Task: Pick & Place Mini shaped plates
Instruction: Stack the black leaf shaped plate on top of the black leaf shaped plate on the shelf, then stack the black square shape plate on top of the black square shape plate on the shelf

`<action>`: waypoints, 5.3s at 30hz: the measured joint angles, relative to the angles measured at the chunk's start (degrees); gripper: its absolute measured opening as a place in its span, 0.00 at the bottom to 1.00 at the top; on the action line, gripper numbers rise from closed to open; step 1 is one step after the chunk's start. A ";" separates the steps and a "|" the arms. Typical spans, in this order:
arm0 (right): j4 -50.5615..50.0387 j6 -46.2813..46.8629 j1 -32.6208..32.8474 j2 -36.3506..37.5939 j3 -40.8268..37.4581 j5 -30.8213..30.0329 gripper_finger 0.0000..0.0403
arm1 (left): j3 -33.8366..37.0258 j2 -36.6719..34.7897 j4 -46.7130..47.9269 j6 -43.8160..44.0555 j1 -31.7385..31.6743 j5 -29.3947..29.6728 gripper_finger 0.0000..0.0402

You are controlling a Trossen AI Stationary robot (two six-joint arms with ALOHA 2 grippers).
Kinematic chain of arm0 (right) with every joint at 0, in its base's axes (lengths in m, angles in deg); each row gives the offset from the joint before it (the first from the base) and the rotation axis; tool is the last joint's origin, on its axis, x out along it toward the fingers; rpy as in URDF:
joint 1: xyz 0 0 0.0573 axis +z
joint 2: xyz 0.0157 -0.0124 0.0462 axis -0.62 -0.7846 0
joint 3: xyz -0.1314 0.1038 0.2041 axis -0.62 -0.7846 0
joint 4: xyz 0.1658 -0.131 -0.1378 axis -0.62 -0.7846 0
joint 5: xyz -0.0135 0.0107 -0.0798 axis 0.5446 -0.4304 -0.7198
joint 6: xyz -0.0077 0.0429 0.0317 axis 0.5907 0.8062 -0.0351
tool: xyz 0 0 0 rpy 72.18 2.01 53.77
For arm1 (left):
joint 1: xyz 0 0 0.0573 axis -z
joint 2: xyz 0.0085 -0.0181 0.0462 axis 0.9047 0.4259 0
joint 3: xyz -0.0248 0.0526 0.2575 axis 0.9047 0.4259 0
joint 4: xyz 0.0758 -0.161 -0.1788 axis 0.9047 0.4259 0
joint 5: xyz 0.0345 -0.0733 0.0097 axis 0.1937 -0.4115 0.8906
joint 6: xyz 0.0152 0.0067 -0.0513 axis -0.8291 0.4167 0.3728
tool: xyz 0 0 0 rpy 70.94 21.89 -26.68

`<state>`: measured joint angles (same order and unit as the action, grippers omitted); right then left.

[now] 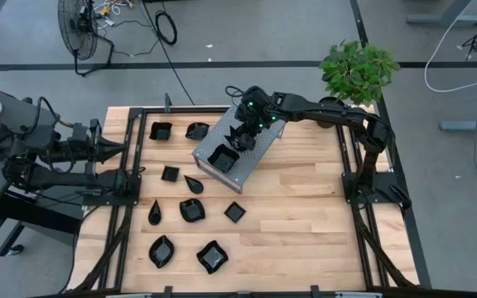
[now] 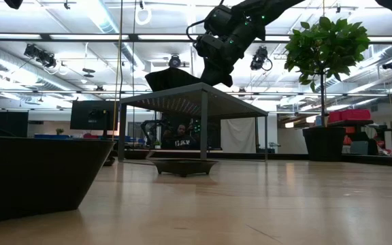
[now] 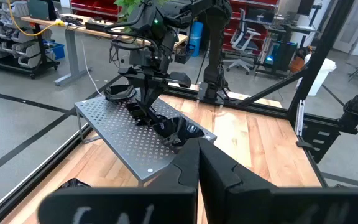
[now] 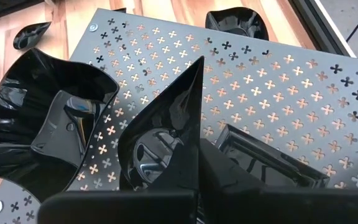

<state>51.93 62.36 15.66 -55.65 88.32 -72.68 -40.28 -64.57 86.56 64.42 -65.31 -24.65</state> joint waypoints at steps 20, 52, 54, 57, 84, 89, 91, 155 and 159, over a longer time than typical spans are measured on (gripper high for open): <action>-0.06 -1.14 0.00 0.04 -0.07 0.00 0.04 | -0.01 0.00 0.00 0.01 0.01 0.00 0.01; -0.88 -3.42 2.02 9.47 -0.11 0.01 0.20 | 0.00 -0.01 0.00 -0.01 0.01 0.00 0.01; -1.91 -3.47 3.20 10.67 -0.11 0.00 0.20 | 0.00 0.01 0.00 0.02 -0.01 0.01 0.01; -3.56 -3.47 5.67 12.15 -0.11 -0.01 0.20 | -0.01 -0.02 -0.02 0.01 -0.01 0.02 0.01; 2.48 14.30 32.62 17.91 -17.85 -2.31 0.20 | -0.01 0.00 0.02 0.01 -0.01 0.02 0.01; 9.09 21.14 36.07 18.34 -23.40 -6.55 0.20 | -0.01 0.00 0.00 0.01 0.01 0.00 0.01; 11.51 23.16 36.97 18.36 -24.88 -9.05 0.20 | -0.01 0.01 0.00 0.01 -0.01 0.02 0.01; 45.03 41.98 35.06 1.04 -38.62 -15.93 0.40 | -0.01 0.01 0.00 0.01 0.01 0.00 0.01; 46.17 41.36 35.06 -0.58 -38.62 -15.93 0.40 | -0.01 -0.02 -0.01 0.01 0.01 0.01 0.01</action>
<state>98.10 103.71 50.72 -56.24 49.70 -88.62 -40.29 -64.58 86.55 64.43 -65.30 -24.63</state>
